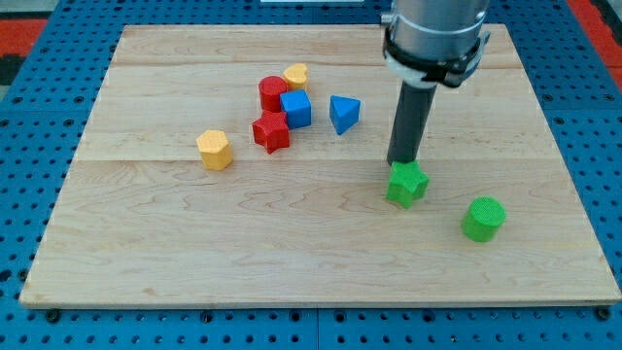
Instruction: Slide the yellow hexagon to the bottom center
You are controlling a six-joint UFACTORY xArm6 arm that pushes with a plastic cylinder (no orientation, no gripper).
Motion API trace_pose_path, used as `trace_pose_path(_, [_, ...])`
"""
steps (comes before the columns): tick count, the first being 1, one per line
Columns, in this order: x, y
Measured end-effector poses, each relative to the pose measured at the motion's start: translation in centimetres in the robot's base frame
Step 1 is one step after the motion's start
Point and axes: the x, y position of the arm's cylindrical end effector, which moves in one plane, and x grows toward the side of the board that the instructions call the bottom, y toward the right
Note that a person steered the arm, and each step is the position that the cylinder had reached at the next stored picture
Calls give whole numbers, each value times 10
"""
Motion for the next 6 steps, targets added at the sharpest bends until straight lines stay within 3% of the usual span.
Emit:
trace_pose_path(1, [32, -7])
trace_pose_path(4, [29, -23])
trace_pose_path(5, [-22, -84])
trace_pose_path(6, [-6, -166])
